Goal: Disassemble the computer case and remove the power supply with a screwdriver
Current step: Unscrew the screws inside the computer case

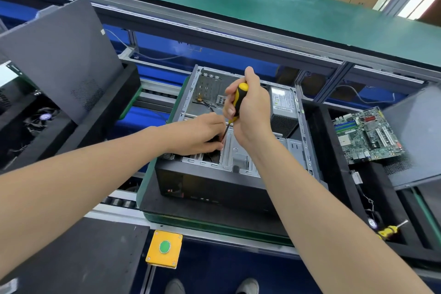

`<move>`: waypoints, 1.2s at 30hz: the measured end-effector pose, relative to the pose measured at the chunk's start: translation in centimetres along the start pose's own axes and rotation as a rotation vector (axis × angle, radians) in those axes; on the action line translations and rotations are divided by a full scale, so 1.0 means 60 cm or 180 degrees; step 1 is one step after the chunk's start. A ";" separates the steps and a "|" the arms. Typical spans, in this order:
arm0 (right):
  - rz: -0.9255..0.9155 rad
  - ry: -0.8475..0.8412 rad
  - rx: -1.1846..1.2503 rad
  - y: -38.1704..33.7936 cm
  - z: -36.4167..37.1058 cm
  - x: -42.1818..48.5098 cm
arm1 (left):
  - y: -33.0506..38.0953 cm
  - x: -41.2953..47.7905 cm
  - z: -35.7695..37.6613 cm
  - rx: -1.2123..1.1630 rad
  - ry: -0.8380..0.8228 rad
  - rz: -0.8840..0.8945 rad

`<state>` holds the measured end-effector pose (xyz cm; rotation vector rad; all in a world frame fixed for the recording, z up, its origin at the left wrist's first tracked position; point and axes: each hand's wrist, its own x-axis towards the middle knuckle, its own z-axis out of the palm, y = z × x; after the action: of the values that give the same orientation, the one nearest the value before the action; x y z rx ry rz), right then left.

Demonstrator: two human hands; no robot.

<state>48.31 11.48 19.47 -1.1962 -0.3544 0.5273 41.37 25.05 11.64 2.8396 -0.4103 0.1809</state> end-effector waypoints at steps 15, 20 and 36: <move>-0.0881 0.0281 -0.0337 -0.046 -0.060 0.013 | 0.034 0.065 -0.010 -0.0986 0.0264 -0.0665; -0.1156 0.0739 -0.1437 -0.072 -0.129 0.010 | 0.061 0.129 -0.001 -0.1333 0.0729 -0.1025; -0.0157 0.2024 0.0018 -0.105 -0.529 -0.030 | 0.340 0.439 0.080 -0.2506 0.1287 -0.1972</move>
<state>64.74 -16.04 14.86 -1.2782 0.1614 0.0864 60.85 -1.96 16.21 1.9592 0.4055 0.3579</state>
